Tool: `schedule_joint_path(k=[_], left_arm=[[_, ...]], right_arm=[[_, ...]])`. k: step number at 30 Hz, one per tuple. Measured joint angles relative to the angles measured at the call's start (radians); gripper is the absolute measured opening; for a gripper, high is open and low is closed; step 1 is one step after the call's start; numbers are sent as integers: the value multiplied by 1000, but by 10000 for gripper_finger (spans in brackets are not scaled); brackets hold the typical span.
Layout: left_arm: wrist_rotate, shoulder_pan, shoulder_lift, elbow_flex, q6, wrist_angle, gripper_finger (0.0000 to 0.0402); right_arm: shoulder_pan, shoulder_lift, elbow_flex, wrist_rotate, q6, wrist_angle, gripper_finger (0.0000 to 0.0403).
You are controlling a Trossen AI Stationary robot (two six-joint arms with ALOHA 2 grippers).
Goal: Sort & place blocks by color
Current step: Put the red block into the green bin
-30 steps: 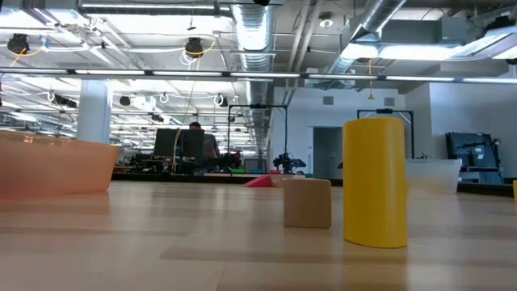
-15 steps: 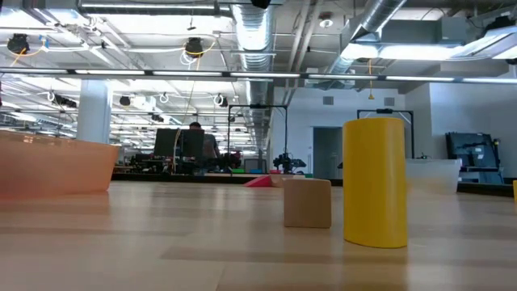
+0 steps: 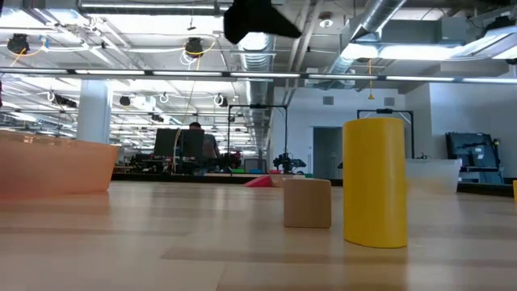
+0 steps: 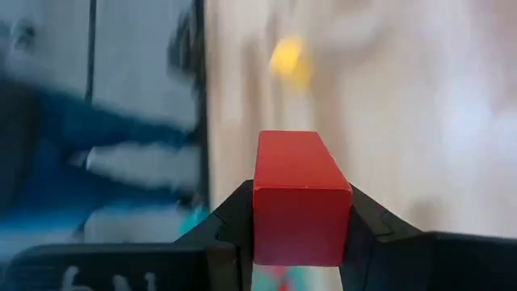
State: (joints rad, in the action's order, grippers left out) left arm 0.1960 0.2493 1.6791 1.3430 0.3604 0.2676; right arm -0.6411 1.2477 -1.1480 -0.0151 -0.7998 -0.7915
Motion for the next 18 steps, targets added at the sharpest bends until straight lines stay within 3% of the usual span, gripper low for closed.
schedule_joint_path(k=[4,7,13,18], left_arm=[[2,-3,4,0,14,61,290],[2,-3,8,0,15,66,288],[42,-5,8,0,5,23,284],[22,-26,8,0,-5,-57,284]], right_arm=[[-157,1,33,114,-214,-5,124],[-283,1,76,125,-407,39,136],[-478,2,184,-1,-739,139,162],[-511,2,252,-71,-885,136,181]])
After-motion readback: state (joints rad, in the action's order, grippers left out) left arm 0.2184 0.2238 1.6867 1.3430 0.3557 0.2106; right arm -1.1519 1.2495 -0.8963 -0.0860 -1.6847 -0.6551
